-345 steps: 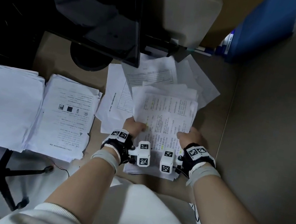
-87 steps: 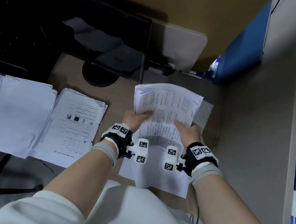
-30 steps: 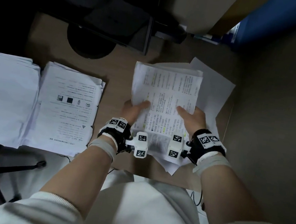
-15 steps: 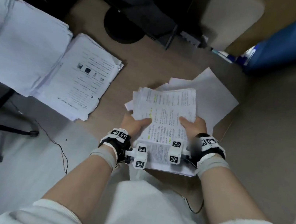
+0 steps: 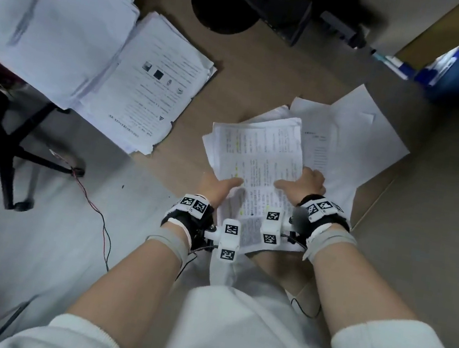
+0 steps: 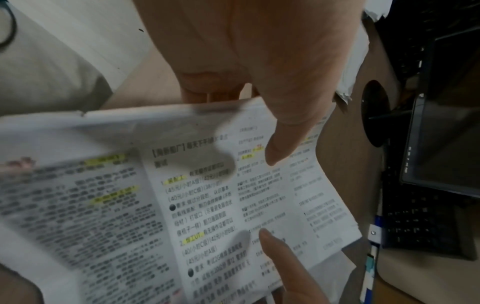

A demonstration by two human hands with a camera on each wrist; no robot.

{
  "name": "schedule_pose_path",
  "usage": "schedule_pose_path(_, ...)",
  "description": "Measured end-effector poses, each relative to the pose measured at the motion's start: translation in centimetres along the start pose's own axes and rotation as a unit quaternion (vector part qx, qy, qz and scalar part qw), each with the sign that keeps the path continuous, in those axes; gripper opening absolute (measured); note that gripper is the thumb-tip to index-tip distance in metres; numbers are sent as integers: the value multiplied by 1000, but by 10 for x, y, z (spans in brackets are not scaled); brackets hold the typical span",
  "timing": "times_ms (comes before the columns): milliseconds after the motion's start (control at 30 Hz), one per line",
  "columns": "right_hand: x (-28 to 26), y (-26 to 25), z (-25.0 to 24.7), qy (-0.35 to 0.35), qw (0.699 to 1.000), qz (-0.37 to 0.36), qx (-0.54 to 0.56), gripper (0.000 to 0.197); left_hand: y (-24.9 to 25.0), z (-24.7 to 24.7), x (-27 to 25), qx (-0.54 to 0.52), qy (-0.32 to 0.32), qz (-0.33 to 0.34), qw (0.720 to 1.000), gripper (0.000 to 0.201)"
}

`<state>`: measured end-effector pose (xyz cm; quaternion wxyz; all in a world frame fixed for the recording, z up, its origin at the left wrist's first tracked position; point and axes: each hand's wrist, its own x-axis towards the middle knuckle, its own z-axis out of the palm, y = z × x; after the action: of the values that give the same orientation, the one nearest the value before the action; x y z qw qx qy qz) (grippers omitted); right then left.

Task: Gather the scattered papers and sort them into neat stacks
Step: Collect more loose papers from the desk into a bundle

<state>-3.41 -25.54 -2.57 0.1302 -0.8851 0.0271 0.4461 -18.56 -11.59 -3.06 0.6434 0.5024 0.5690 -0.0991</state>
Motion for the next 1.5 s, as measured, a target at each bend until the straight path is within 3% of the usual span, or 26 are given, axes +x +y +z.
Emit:
schedule_pose_path(133, 4, -4, -1, -8, 998, 26, 55, 81, 9, 3, 11, -5, 7, -6, 1000, 78)
schedule_pose_path(267, 4, -10, 10, -33, 997, 34, 67, 84, 15, -5, 21, -39, -20, -47, 998, 54)
schedule_pose_path(333, 1, -13, 13, -2, 999, 39, 35, 74, 22, -9, 24, -35, -65, -65, 995, 33)
schedule_pose_path(433, 2, -14, 8, 79, 995, 50, -23, 63, 30, -10, 35, -44, -63, -56, 995, 13)
schedule_pose_path(667, 15, -16, -12, 70, 993, 78, 61, 57, 53, -1, 50, -10, -113, -17, 993, 37)
schedule_pose_path(767, 14, -25, -12, 40, 991, 78, 105, 60, 58, -13, 60, 4, -85, -9, 996, 47)
schedule_pose_path(933, 4, -48, 10, -5, 983, 73, 166, 76, 76, -44, 76, -13, -47, -1, 999, 37)
schedule_pose_path(1133, 2, -49, 17, 52, 965, 54, 253, 70, 89, -39, 73, 15, -55, 30, 998, 35)
schedule_pose_path(1267, 0, -43, 15, 48, 929, 61, 361, 60, 81, -40, 68, 22, -55, 42, 997, 64)
schedule_pose_path(1367, -4, -48, 18, 30, 924, 42, 378, 72, 78, -49, 57, 29, -39, 74, 996, 57)
schedule_pose_path(1500, -10, -57, 21, -2, 915, 24, 404, 77, 82, -63, 40, -21, -67, 112, 991, 42)
